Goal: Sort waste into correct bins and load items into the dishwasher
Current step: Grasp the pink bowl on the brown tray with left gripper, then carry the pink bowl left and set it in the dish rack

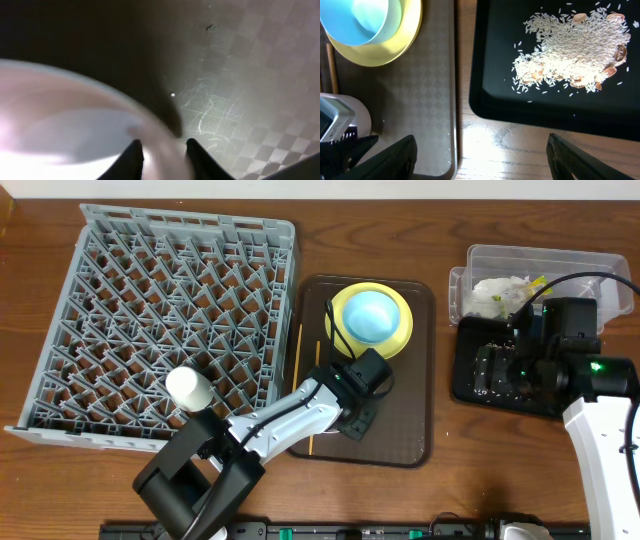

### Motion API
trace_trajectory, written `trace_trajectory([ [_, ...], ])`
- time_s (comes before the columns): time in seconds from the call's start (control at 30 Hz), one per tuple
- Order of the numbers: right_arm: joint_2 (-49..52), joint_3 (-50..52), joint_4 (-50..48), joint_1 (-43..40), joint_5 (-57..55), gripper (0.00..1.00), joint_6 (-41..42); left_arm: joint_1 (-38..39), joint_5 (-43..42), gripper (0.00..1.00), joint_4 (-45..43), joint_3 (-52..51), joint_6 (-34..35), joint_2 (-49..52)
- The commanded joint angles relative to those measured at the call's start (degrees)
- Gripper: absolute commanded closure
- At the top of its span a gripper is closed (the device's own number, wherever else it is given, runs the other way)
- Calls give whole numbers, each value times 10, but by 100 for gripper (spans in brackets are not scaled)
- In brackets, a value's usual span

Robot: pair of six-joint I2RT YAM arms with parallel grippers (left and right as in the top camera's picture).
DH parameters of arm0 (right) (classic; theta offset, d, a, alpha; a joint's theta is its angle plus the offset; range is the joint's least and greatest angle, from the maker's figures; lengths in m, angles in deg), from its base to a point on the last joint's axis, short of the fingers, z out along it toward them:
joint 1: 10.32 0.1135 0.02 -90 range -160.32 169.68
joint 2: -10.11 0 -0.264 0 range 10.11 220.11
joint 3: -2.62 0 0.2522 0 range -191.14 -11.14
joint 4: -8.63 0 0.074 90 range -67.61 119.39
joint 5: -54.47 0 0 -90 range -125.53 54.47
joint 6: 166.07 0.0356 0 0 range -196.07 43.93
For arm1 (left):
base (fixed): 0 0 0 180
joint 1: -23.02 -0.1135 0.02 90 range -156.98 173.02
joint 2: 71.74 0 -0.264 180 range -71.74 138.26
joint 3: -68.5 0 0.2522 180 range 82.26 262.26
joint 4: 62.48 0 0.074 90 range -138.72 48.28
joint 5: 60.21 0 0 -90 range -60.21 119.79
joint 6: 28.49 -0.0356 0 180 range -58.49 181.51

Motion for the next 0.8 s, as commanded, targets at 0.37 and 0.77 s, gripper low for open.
trace_trajectory([
  [0.37,-7,-10,8,-9,5,21,4,-38,6,94,18,68,-12,-171],
  [0.77,-7,-10,10,-9,5,22,4,-482,-522,94,-41,68,-45,-214],
])
